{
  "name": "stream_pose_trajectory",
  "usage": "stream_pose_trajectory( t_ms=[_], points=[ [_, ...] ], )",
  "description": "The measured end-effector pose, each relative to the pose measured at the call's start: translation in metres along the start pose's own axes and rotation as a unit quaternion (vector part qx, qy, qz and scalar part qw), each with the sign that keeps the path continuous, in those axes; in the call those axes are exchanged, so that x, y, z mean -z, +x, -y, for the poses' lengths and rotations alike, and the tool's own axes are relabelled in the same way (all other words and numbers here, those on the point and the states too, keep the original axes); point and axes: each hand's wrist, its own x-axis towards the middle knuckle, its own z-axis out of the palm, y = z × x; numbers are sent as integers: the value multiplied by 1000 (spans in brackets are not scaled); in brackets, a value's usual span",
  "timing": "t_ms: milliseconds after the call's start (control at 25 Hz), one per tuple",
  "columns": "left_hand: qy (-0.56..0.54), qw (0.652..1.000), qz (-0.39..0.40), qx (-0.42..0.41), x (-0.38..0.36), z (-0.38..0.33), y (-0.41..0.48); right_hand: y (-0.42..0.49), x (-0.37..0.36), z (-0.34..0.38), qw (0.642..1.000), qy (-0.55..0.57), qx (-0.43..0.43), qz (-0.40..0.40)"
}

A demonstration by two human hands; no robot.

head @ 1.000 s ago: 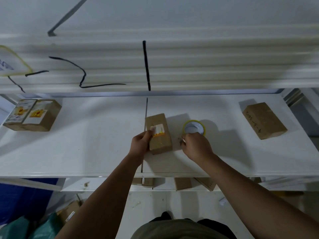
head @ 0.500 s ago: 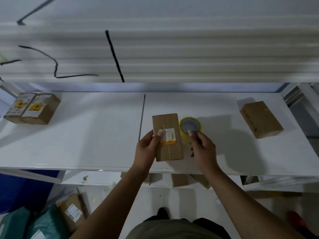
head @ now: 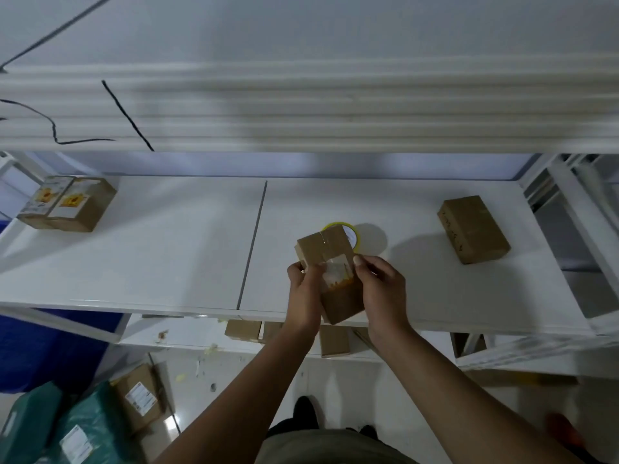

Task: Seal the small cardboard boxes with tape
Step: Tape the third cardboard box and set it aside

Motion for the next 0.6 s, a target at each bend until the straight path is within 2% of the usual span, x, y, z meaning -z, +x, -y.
stream_pose_trajectory(
  t_ms=[120,200,280,400,520,600],
  points=[
    [78,996,-52,-2,-9,4,7,0,2,-3,991,60,-115,41],
    [135,988,-68,-19,-8,2,9,-2,4,-7,984,60,-156,60],
    [162,985,-45,-32,-7,3,10,-4,6,-9,986,6,-151,65],
    [106,994,6,-24,-1,4,11,-2,11,-9,991,-16,-104,83],
    [122,991,-12,-47,7,6,13,-4,13,-8,987,-26,-86,130],
    [97,995,8,-11,10,12,14,0,15,-13,985,-42,-90,142]
  ],
)
